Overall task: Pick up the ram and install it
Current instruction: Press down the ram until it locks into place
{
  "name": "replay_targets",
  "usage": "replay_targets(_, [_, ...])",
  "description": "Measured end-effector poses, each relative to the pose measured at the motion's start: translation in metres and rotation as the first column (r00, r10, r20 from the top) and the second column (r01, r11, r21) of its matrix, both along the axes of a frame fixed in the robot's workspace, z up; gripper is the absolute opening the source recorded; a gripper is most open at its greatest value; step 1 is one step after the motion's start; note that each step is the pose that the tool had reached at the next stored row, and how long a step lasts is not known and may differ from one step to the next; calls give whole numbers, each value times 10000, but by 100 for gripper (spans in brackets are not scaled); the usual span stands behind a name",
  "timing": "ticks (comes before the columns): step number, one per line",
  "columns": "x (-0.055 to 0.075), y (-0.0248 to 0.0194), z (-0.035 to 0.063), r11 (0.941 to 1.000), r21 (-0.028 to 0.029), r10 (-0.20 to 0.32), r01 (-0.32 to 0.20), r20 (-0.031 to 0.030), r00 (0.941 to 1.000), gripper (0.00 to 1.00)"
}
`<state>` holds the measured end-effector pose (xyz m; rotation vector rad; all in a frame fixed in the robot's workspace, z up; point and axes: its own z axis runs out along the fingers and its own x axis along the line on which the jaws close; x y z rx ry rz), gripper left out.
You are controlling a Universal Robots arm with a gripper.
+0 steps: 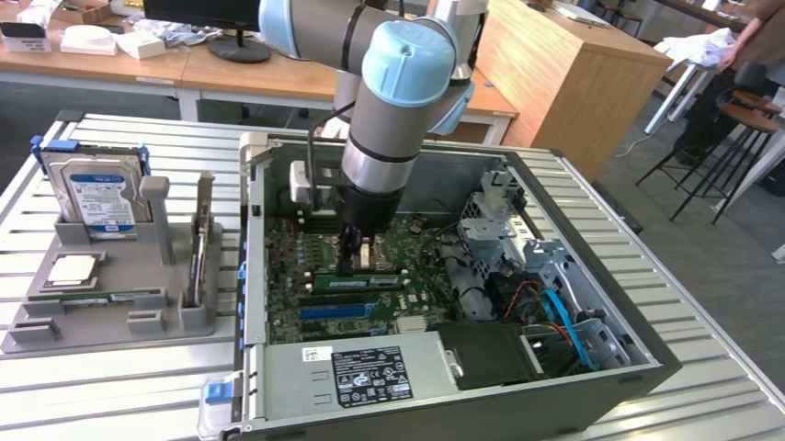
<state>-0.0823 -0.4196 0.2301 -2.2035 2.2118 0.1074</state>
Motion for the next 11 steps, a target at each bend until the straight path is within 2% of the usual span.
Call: replay_targets(11, [-1,-2,-31,10000,-4,0,0,1,10000,10])
